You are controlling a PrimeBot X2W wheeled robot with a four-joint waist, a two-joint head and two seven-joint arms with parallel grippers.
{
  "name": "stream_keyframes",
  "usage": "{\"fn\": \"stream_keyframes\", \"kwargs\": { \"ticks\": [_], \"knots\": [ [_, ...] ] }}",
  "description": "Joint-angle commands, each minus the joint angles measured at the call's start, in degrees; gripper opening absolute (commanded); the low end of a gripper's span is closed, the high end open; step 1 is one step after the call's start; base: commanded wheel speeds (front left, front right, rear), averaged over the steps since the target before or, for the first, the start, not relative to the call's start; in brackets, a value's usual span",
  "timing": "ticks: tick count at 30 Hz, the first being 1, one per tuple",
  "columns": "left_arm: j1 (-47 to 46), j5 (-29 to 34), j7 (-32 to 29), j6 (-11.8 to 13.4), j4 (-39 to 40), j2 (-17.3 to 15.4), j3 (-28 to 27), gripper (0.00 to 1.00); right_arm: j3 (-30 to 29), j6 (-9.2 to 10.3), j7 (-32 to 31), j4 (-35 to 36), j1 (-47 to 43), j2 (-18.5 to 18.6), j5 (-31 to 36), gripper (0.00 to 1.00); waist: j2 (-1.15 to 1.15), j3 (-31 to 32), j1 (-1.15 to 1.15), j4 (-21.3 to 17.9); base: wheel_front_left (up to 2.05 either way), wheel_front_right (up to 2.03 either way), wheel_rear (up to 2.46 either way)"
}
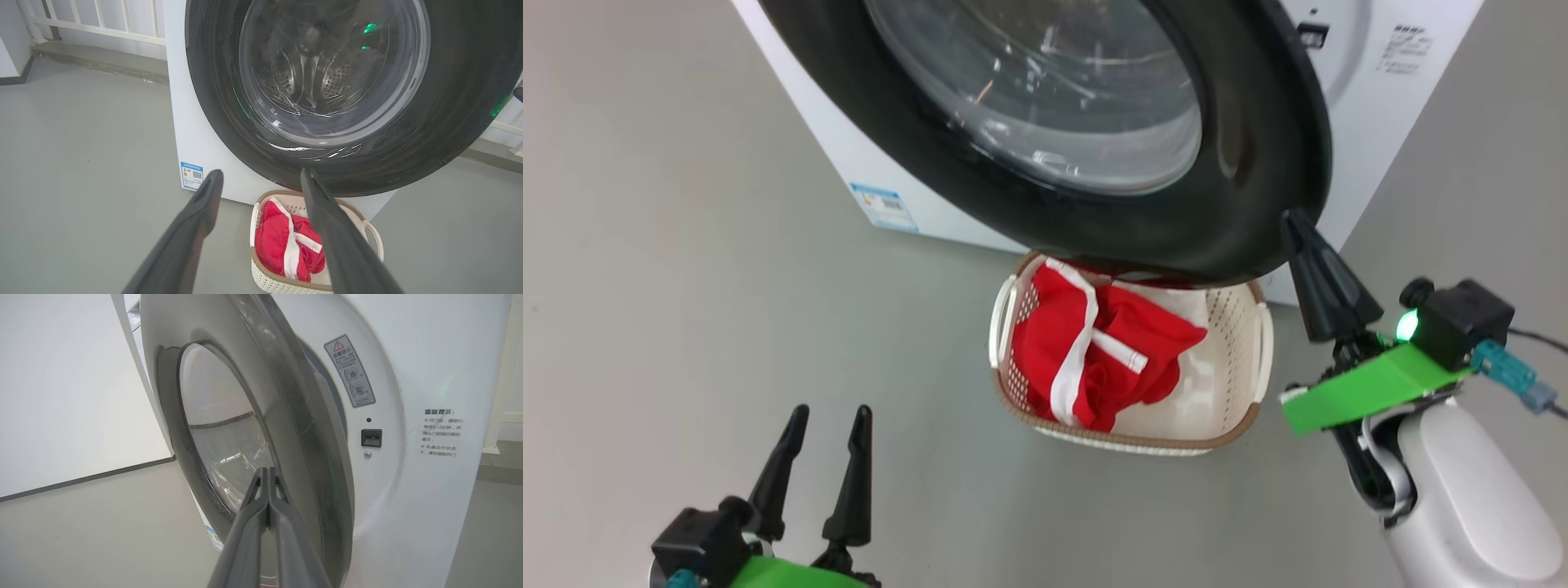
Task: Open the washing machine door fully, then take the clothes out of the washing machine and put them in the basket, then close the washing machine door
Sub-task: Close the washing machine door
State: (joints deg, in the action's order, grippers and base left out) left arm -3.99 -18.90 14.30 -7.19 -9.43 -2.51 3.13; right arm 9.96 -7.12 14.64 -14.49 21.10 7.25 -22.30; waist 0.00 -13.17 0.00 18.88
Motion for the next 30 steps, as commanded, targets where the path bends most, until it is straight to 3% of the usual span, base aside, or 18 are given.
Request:
{"fn": "stream_keyframes", "kwargs": {
  "ticks": [1,30],
  "knots": [
    [-2.03,-0.73,0.7,-0.3,1.68,-0.38,-1.66,1.0,1.09,-0.36,0.36,1.09,2.58,-0.15,-1.21,0.0,0.0,-2.66,0.0,0.97,0.0,0.0,0.0],
    [-10.13,-4.41,0.7,-0.3,1.45,-0.37,2.6,1.0,-2.67,-0.36,0.36,0.43,15.89,3.8,-0.94,0.0,0.0,-13.6,0.0,3.88,0.0,0.0,0.0]
  ]
}}
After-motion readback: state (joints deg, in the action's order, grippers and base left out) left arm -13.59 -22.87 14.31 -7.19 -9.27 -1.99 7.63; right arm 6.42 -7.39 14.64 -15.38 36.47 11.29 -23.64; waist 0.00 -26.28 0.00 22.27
